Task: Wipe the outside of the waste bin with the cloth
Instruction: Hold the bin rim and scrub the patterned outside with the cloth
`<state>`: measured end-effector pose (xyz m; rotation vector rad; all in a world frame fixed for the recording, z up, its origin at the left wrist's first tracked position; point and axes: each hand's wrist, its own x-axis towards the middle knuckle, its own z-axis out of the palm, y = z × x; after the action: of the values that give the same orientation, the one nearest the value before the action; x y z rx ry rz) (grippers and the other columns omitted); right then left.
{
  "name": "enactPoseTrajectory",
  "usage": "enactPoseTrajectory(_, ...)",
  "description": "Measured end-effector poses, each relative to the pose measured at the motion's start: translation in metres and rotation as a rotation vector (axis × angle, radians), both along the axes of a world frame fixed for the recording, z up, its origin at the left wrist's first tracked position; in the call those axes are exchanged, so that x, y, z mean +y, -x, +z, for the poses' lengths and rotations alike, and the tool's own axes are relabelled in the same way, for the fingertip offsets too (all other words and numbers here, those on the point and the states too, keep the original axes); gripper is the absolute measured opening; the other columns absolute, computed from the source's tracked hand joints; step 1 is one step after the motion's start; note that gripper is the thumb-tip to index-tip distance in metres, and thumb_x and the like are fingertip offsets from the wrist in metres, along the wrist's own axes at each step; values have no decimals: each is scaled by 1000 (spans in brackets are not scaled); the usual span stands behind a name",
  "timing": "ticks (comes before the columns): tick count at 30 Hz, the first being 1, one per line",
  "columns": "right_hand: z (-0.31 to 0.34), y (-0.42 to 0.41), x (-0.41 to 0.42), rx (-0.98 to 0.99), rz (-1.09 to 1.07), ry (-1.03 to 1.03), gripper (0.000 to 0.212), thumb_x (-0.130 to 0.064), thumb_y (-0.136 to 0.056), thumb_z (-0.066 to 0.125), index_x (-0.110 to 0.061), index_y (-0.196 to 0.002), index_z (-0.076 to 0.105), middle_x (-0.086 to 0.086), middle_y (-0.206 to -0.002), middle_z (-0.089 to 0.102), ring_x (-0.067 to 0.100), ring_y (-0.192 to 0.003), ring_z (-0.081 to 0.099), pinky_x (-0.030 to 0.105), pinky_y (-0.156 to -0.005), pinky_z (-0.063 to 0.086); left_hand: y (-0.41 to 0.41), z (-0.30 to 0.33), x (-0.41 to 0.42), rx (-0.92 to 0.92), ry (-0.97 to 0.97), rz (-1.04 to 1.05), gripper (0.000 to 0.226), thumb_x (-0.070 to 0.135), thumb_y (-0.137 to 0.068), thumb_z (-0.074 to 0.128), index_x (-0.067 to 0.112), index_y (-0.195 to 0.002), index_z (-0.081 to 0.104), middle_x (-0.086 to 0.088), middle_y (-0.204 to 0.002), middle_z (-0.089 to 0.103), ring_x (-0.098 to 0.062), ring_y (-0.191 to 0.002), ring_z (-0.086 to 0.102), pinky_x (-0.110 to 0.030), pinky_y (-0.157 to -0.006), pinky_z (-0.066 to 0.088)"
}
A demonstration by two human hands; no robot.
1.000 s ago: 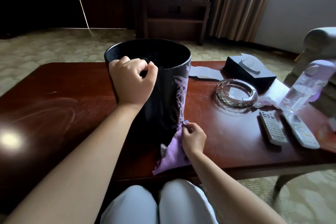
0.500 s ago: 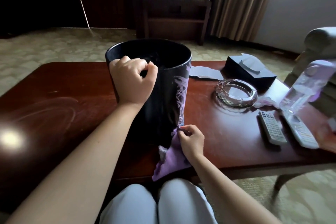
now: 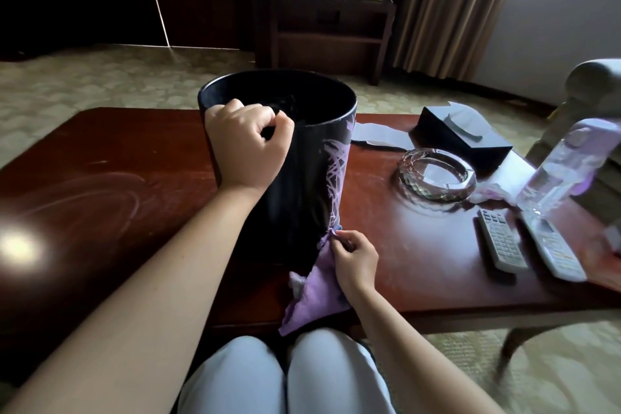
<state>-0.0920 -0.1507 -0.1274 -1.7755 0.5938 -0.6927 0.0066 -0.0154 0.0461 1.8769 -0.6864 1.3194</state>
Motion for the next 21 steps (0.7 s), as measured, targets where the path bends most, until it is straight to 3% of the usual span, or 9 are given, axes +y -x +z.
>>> enactPoseTrajectory(4, 0, 2, 0, -11, 120, 25, 26, 0, -74, 73, -25, -69, 68, -4, -76, 69, -1, -70, 62, 7, -69, 44, 1, 1, -1, -7, -2, 0, 38, 22, -78, 52, 22, -48, 29, 11, -45, 25, -12, -50, 28, -30, -62, 28)
enactPoseTrajectory(8, -1, -2, -2, 14, -18, 2, 12, -3, -79, 69, -15, -82, 72, -3, -82, 68, 6, -75, 62, 7, -72, 44, 0, 1, -1, -18, -8, -14, 38, 21, -78, 52, 22, -49, 27, 13, -46, 22, -13, -49, 27, -28, -63, 25)
enactPoseTrajectory(10, -1, -2, 0, 2, -5, 56, 13, -2, -79, 67, -14, -81, 72, -3, -83, 68, 7, -76, 62, 11, -74, 46, 0, 2, 0, -13, -12, -12, 38, 22, -78, 52, 22, -49, 27, 13, -46, 22, -12, -49, 27, -28, -63, 25)
enactPoseTrajectory(15, -4, 1, -1, 5, 76, 107, 16, 2, -77, 67, -14, -77, 70, -3, -79, 67, -5, -72, 60, 5, -69, 41, 1, 1, -1, 3, 0, 10, 37, 23, -78, 51, 22, -48, 29, 11, -45, 25, -12, -50, 28, -29, -63, 25)
enactPoseTrajectory(19, -5, -4, 1, -40, -5, 104, 18, 4, -77, 66, -13, -82, 71, -5, -85, 66, 7, -79, 62, 10, -76, 44, 0, 2, 1, 5, -11, -7, 38, 23, -78, 51, 21, -48, 29, 11, -45, 25, -13, -49, 28, -28, -63, 25)
enactPoseTrajectory(21, -5, -1, -1, -80, 63, 158, 22, 9, -74, 66, -12, -78, 71, -5, -83, 65, 3, -77, 62, 10, -76, 46, 1, 1, 0, 7, -8, 1, 37, 24, -78, 51, 21, -48, 30, 11, -45, 26, -12, -50, 28, -28, -63, 25)
